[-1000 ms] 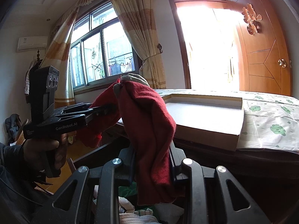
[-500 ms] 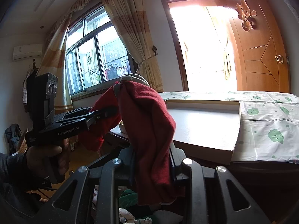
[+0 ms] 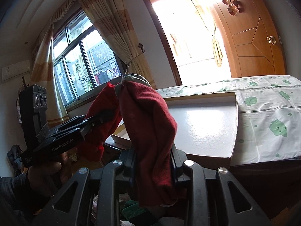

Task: Take underwear out of drawer
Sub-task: 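Lift both held red items out of the drawer toward the cardboard tray, then carry both red items over the tray and lower them onto it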

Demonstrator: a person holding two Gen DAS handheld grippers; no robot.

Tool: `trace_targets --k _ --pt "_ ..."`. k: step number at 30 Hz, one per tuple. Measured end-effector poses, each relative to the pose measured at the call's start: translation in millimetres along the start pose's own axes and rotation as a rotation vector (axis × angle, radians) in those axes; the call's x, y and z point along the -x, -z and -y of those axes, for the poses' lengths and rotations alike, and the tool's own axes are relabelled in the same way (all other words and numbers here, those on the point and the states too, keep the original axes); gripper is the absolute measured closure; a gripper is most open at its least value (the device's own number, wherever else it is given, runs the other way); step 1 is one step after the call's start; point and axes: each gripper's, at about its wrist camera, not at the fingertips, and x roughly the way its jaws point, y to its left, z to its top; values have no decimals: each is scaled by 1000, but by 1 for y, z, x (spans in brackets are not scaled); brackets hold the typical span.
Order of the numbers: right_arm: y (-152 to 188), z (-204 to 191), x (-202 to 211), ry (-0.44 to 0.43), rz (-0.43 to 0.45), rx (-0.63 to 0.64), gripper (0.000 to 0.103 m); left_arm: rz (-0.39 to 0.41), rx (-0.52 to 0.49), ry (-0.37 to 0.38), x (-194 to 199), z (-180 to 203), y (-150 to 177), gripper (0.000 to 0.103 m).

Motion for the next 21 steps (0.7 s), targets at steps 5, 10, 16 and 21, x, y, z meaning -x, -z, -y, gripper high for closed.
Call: trace_targets --k 5,10,16,21 --pt "-11 2 -3 9 -5 -12 72 -8 -20 -7 -12 4 -10 65" --pt "-26 8 -9 45 -18 -21 72 -51 -25 -25 -32 4 -19 65" --pt "-44 26 -21 90 -42 -50 72 -90 -38 -36 -55 9 -29 65" --pt "-60 43 -31 113 -61 -78 72 -123 -41 -34 -74 13 -37 65"
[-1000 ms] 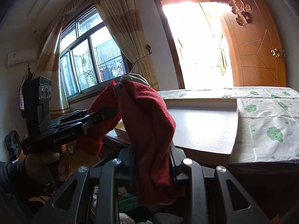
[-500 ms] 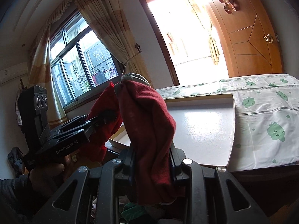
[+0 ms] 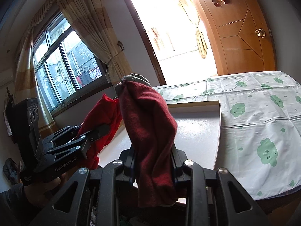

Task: Take underwear out of drawer
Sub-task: 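Carry both red items over the tray and lower them onto it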

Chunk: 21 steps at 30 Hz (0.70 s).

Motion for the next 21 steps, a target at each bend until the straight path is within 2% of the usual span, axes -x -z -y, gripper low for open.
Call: trace_targets --k 7,21 --pt "-21 17 -20 27 -40 -42 72 -65 11 14 -29 5 -12 65" --pt "-38 55 -65 61 -173 -182 72 -205 145 47 -83 -5 -35 65"
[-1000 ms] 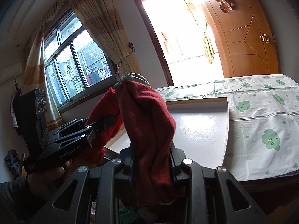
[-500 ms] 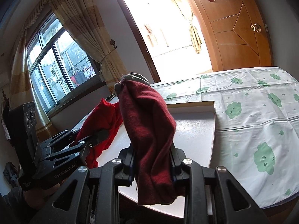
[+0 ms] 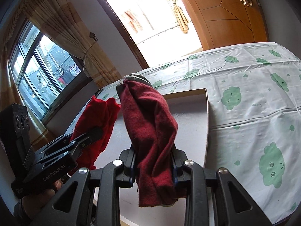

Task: Take underwear out of drawer
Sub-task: 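Carry both red items over the tray and lower them onto it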

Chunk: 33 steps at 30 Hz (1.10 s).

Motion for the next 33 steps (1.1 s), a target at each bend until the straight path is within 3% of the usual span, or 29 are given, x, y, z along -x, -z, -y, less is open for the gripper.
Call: trace_targets --k 6,16,33 --pt "-14 5 -12 18 -6 -41 72 -55 107 32 -25 -4 -16 65" --pt "-30 20 -30 68 -21 -117 71 -80 183 44 -55 6 -36 65" --pt "-31 38 -42 117 -26 -158 70 -173 267 106 -104 12 -34 65"
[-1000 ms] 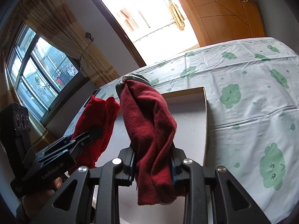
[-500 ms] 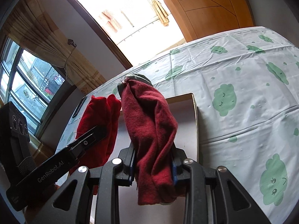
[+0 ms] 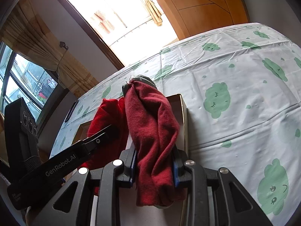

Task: Take underwear out of drawer
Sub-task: 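Carry both red items over the tray and lower them onto it, then open both grippers to release the red items in the tray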

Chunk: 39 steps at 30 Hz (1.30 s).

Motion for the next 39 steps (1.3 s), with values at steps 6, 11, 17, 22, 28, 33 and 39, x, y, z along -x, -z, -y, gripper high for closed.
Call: trace_targets --k 6,11,17,22,28,33,39 --pt "0 0 2 -10 5 -4 56 6 -11 -3 -2 4 2 59" --pt "1 2 6 -32 23 -8 47 16 -1 20 4 -3 1 46" --pt "4 -4 14 -29 68 32 34 36 8 42 16 -10 8 43" --pt "5 1 21 -24 102 7 25 95 -13 48 36 -10 10 38" --pt "6 10 26 -24 128 -19 25 127 -43 72 55 -9 16 34" --pt "8 6 33 -11 139 15 25 143 -91 83 65 -4 28 33" --pt "17 -2 46 -21 157 63 24 144 -133 84 74 -2 42 33"
